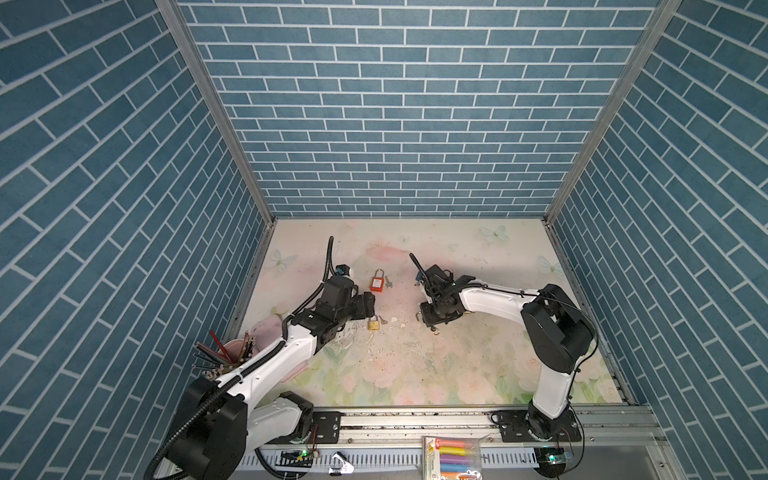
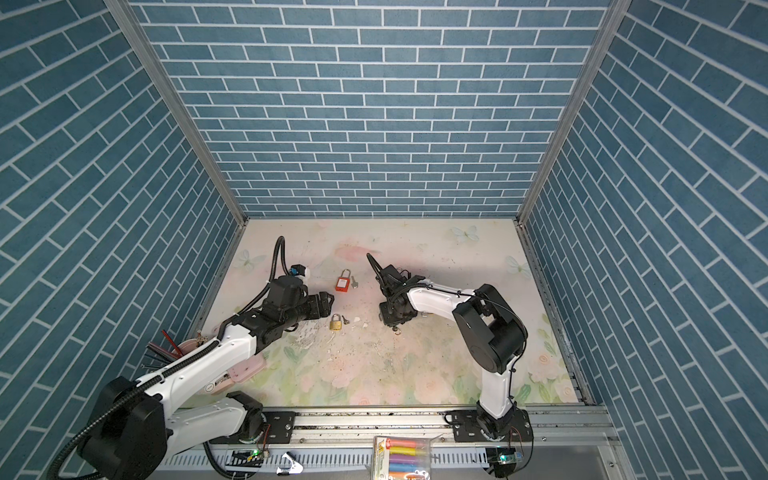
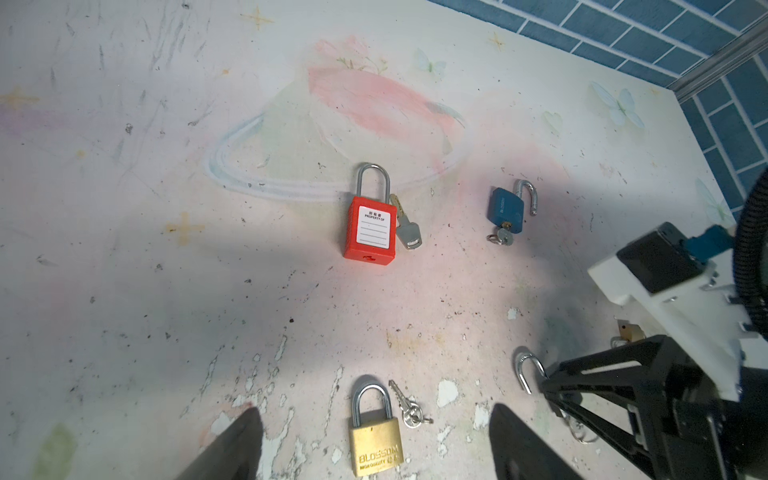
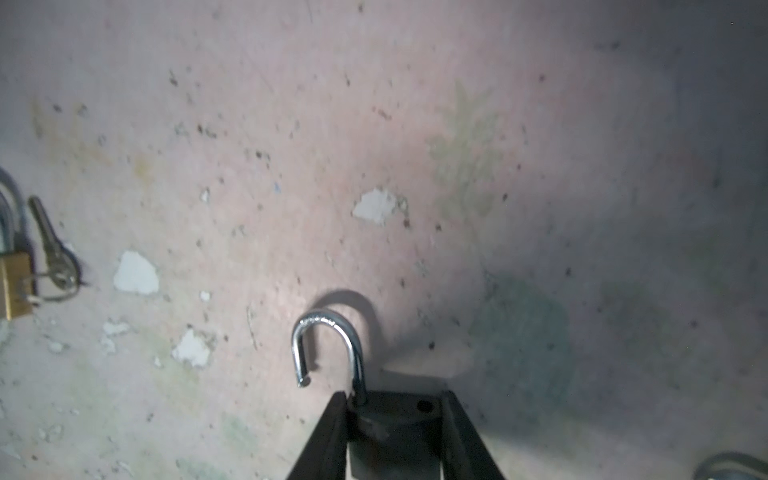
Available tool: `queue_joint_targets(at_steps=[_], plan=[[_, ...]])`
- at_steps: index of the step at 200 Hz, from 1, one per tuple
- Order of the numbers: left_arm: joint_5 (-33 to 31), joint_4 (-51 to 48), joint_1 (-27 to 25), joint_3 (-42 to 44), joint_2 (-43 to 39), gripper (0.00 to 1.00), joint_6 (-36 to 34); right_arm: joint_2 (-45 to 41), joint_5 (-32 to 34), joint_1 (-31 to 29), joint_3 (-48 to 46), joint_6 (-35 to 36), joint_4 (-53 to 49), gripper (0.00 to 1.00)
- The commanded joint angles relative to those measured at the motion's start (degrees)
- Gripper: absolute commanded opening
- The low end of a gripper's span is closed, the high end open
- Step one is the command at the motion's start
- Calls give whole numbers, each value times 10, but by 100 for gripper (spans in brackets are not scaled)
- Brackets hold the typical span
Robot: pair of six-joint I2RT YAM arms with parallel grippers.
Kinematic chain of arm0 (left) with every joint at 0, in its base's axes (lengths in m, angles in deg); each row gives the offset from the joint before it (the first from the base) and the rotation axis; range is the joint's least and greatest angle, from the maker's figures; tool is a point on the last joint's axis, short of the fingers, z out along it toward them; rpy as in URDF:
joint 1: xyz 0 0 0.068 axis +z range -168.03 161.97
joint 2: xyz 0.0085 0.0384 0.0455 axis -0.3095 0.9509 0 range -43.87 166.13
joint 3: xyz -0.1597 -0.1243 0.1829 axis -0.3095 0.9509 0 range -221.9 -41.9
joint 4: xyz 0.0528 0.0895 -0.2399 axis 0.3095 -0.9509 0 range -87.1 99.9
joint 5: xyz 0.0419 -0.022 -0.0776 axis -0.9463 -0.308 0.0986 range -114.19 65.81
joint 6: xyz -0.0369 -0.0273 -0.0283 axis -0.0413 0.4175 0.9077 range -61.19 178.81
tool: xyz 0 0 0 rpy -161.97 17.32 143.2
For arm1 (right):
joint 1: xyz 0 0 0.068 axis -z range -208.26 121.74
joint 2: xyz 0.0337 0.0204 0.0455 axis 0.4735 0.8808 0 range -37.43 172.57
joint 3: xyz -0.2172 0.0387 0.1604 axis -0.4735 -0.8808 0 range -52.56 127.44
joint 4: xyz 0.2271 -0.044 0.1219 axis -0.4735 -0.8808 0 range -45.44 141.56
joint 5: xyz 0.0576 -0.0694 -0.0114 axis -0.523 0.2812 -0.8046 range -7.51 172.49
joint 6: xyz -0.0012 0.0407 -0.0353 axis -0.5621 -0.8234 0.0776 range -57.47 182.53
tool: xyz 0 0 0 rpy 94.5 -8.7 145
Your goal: Lock with the key
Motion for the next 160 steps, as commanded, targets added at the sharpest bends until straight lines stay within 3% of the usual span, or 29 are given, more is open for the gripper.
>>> queue_joint_targets(at_steps=[1, 44, 87, 116, 135, 160], plan=[[-29, -23, -1, -21, 9, 86, 20, 23, 8, 0, 21, -29, -4, 37], [-30, -49, -6, -41, 19, 86, 52, -65, 25, 14, -30, -13, 56, 54], [-52, -90, -77, -96, 77, 85, 101, -198, 81, 35, -149, -29, 140, 61], [-54, -131, -112, -137, 144, 83, 217, -288, 174, 36, -240, -55, 181, 64], [-14, -124, -119, -148, 180, 80, 293, -341, 235, 35, -297, -52, 223, 63], [-20, -141, -144, -193, 224, 78, 349, -385, 295, 35, -360, -36, 287, 62]])
